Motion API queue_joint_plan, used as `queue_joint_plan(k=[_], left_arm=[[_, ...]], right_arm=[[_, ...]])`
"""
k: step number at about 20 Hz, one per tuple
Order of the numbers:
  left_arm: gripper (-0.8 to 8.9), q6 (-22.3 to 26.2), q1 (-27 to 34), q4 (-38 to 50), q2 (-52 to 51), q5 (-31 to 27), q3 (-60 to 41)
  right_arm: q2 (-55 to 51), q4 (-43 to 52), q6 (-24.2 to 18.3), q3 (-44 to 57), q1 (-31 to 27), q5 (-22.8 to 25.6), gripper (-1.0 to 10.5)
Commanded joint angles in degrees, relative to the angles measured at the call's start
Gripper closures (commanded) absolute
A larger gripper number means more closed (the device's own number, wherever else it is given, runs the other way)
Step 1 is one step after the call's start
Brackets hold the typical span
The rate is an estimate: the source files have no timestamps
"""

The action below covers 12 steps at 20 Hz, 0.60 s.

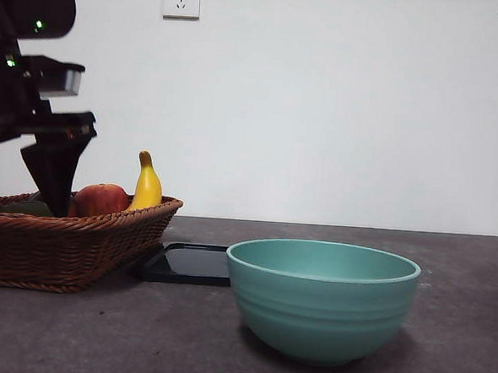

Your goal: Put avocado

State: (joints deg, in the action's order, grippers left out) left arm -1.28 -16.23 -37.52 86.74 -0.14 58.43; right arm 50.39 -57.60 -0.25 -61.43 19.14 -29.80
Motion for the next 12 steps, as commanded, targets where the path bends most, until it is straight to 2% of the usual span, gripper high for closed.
queue_joint_plan(k=[1,5,8,12], left_arm=[[3.81,0.7,-0.31,1.05,2.6,-0.33,1.2],[3.82,0.68,-0.31,1.57,4.7,-0.33,1.2],[5.16,0.7,-0.31,1.51,4.7,-0.33,1.2],[5.46,0.66,-0.31,1.33,4.7,-0.33,1.2]], right_arm=[[0.5,0.55,-0.15,-1.07,0.31,0.04,5.4],[0.5,0.52,-0.15,-1.07,0.31,0.02,5.4],[0.5,0.52,-0.15,-1.07,0.28,0.02,5.4],[0.48,0.55,-0.15,-1.07,0.28,0.02,5.4]])
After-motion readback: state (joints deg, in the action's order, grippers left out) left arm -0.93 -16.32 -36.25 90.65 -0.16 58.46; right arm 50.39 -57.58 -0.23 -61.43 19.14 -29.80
